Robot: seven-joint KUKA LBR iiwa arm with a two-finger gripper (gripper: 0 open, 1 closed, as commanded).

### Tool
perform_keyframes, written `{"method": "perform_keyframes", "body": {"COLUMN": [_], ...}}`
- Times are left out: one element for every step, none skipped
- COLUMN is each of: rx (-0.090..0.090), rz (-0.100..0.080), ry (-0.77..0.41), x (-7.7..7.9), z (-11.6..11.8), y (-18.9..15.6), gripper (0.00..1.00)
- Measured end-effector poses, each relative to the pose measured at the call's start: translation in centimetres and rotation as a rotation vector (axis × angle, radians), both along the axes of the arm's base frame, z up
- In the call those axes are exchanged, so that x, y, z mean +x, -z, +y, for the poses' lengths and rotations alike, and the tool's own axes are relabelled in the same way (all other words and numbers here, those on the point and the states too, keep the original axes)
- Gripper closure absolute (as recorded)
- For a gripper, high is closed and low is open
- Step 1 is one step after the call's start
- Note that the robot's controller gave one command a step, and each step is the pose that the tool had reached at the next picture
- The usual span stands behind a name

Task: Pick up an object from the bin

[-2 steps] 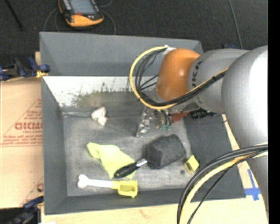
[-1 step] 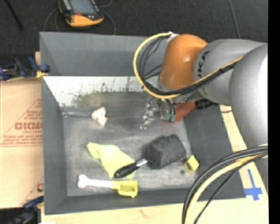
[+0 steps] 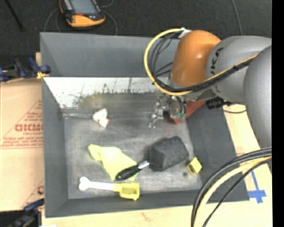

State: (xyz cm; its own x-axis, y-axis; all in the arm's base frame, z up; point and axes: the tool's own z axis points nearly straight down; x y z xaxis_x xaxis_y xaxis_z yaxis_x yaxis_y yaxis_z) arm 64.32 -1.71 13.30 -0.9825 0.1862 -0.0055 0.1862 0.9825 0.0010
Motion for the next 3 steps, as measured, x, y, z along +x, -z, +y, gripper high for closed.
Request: {"method": "perform_keyframes", "body": {"rx": [0.001,0.0,-0.002], "rz": [0.004,0.0,-0.008], "ry": [0.176,0.237,-0.078], "x": [-1.4,-2.9,-5.4], "z": [1.0,-0.1,-5.0], "y": [-2.1,-1.9,4.4], "gripper": [1.0,1.0,1.0]}}
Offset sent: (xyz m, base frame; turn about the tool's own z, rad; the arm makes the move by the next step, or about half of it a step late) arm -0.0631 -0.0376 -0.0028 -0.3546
